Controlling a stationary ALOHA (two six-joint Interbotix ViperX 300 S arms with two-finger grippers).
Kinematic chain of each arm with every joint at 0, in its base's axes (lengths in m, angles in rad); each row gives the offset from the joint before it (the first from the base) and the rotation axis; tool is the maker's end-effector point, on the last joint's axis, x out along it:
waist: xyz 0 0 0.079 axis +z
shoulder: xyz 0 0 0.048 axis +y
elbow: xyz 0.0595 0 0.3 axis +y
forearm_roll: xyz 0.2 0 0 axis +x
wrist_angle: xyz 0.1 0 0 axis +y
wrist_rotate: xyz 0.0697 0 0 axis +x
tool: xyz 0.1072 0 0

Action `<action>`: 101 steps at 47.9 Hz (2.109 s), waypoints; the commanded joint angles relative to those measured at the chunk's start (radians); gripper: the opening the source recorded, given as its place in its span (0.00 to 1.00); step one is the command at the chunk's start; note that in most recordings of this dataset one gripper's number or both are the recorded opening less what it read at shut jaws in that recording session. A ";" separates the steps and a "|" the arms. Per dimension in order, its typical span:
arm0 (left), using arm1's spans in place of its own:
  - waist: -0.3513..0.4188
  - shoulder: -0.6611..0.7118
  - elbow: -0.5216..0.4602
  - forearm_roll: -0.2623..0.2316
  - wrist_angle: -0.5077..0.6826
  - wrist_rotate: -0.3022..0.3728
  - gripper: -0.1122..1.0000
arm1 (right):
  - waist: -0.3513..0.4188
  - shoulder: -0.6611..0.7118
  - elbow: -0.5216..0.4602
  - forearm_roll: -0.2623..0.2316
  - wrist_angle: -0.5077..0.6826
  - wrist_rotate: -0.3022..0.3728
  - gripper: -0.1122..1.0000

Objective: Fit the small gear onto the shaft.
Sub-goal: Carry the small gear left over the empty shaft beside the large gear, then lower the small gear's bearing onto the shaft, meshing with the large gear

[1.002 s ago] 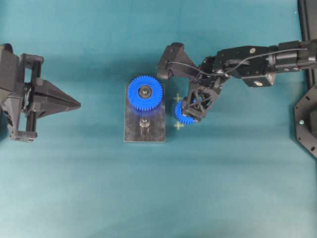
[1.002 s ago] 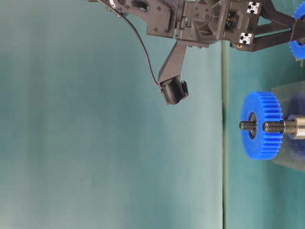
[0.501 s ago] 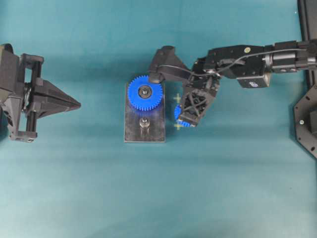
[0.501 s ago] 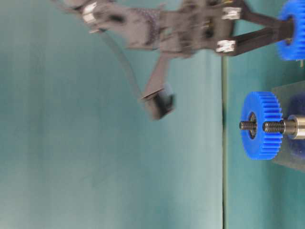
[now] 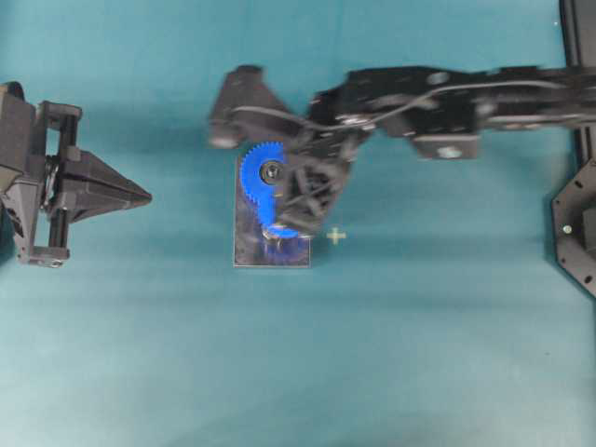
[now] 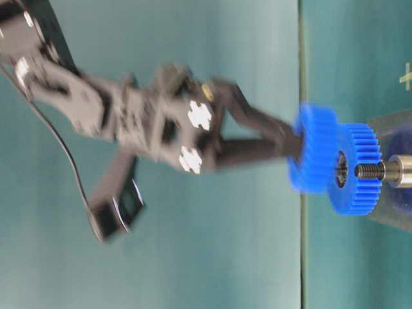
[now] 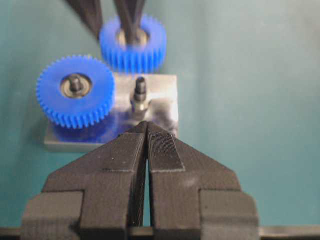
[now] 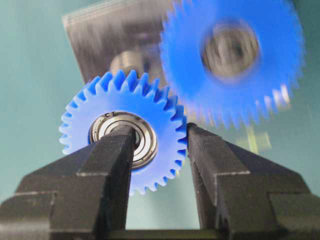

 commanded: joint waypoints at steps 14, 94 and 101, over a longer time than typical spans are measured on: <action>-0.011 -0.005 -0.009 0.002 -0.005 -0.003 0.10 | 0.032 0.057 -0.075 -0.003 0.046 -0.020 0.41; -0.012 -0.005 -0.006 0.002 -0.009 -0.006 0.10 | 0.023 0.081 -0.166 -0.063 0.089 -0.012 0.66; -0.012 -0.003 -0.006 0.002 -0.009 -0.006 0.10 | 0.025 0.106 -0.181 -0.063 0.089 -0.021 0.45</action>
